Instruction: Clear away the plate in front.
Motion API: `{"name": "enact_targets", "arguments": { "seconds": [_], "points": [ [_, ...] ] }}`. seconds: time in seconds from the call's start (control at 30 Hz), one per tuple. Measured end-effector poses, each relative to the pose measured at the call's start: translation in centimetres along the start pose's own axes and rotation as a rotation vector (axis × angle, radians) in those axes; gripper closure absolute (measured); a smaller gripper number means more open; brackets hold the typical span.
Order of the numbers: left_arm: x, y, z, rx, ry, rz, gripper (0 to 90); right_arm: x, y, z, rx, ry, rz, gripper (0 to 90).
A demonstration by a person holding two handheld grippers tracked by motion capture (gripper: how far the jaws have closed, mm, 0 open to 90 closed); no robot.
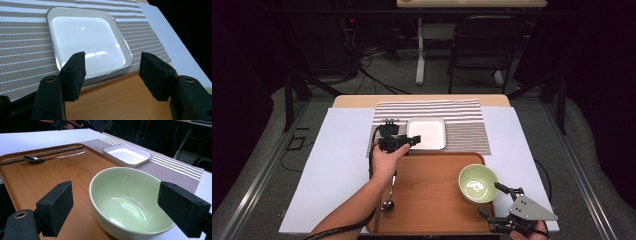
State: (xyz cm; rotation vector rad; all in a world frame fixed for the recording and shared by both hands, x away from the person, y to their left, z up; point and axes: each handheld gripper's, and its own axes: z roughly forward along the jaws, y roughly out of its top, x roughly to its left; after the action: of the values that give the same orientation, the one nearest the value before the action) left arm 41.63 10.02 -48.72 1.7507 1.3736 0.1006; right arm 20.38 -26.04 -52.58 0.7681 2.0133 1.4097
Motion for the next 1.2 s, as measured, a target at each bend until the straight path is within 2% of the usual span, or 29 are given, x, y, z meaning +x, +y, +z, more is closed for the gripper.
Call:
{"name": "enact_targets", "arguments": {
  "seconds": [0.37,0.63,0.7,0.93,1.2],
  "points": [
    [3.0,1.6,0.7,-0.016,0.077,-0.029,41.0,-0.2,-0.1,0.0,-0.001,-0.002,0.007,13.0],
    [5.0,2.5,2.3,0.019,0.109,-0.076,54.3,-0.3,-0.2,-0.1,0.003,-0.003,0.011,13.0],
    [5.2,2.7,2.7,0.024,0.116,-0.084,57.7,-0.3,-0.2,-0.1,0.001,-0.002,0.006,13.0],
    [5.4,3.0,4.1,0.055,0.152,-0.067,64.5,-0.4,-0.3,-0.2,-0.002,-0.003,0.011,13.0],
    [6.0,2.9,5.2,0.068,0.153,-0.107,67.7,-0.2,-0.2,-0.1,0.001,0.0,0.007,13.0]
  ]
}}
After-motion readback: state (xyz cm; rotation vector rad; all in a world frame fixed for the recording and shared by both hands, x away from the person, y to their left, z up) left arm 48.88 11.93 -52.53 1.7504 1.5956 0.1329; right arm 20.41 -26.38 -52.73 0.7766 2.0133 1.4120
